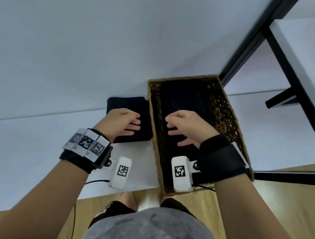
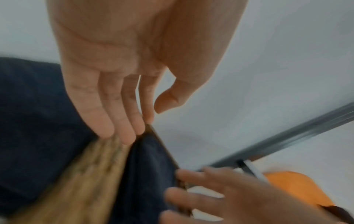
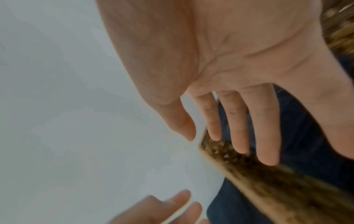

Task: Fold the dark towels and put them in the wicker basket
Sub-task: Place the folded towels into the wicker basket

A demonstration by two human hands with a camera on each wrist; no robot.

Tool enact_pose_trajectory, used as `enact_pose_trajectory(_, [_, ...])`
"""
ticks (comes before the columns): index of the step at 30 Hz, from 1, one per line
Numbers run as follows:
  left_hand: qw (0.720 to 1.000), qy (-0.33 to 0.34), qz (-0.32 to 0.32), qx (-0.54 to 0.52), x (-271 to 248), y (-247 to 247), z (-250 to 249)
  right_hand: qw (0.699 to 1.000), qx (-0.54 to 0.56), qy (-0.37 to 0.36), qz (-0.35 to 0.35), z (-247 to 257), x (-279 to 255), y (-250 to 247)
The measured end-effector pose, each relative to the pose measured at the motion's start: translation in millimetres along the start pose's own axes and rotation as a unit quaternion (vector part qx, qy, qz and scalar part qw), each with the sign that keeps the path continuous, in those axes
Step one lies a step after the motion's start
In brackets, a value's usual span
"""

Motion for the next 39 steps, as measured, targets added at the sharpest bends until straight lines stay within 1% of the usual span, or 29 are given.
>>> enact_pose_trajectory(3, [0.994,-0.016,-0.071,0.077,18,-52,35,0.998,-0.006,-0.049,-0.043,22,7,42])
enact_pose_trajectory(5, [0.989,-0.047,-0.090,0.108,34,-73,62,0.993,-0.008,-0.078,-0.086,31,14,67])
enact_pose_trajectory(7, [0.982,-0.068,-0.105,0.145,52,-86,88,0.986,0.017,-0.102,-0.128,36,22,88])
enact_pose_trajectory(9, [0.976,-0.081,-0.106,0.174,67,-89,106,0.979,0.049,-0.120,-0.156,36,28,105])
enact_pose_trajectory(12, [0.985,-0.090,-0.067,0.132,87,-78,124,0.973,0.060,-0.129,-0.184,32,36,124])
enact_pose_trajectory(14, [0.987,-0.087,-0.066,0.121,97,-74,130,0.972,0.050,-0.124,-0.194,24,43,131])
enact_pose_trajectory(17, [0.987,-0.097,-0.081,0.098,106,-77,143,0.977,0.025,-0.097,-0.187,8,55,139])
enact_pose_trajectory(21, [0.990,-0.093,-0.086,0.065,102,-90,151,0.986,0.006,-0.035,-0.161,-13,76,152])
enact_pose_trajectory(24, [0.986,-0.147,-0.077,0.000,83,-112,163,0.987,-0.035,0.004,-0.156,-25,93,162])
enact_pose_trajectory(27, [0.976,-0.189,-0.042,-0.101,56,-135,181,0.987,-0.036,0.034,-0.153,-36,113,172])
enact_pose_trajectory(30, [0.961,-0.197,-0.046,-0.189,28,-154,189,0.992,-0.005,0.050,-0.112,-39,132,189])
enact_pose_trajectory(34, [0.947,-0.177,-0.071,-0.259,3,-171,196,0.997,0.038,0.057,-0.028,-37,150,220])
enact_pose_trajectory(37, [0.944,-0.191,-0.073,-0.259,-9,-174,202,0.997,0.034,0.064,0.010,-36,159,238])
enact_pose_trajectory(39, [0.946,-0.194,-0.076,-0.248,-12,-174,205,0.998,0.006,0.062,0.013,-34,162,244])
Point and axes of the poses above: each hand's wrist, its own x-axis towards the middle knuckle, its own y-axis out of the palm, z = x × y, the point moved 4 cm from there along x, towards the middle knuckle, and after that the axes turned 12 degrees about y, right-handed, at the moved point
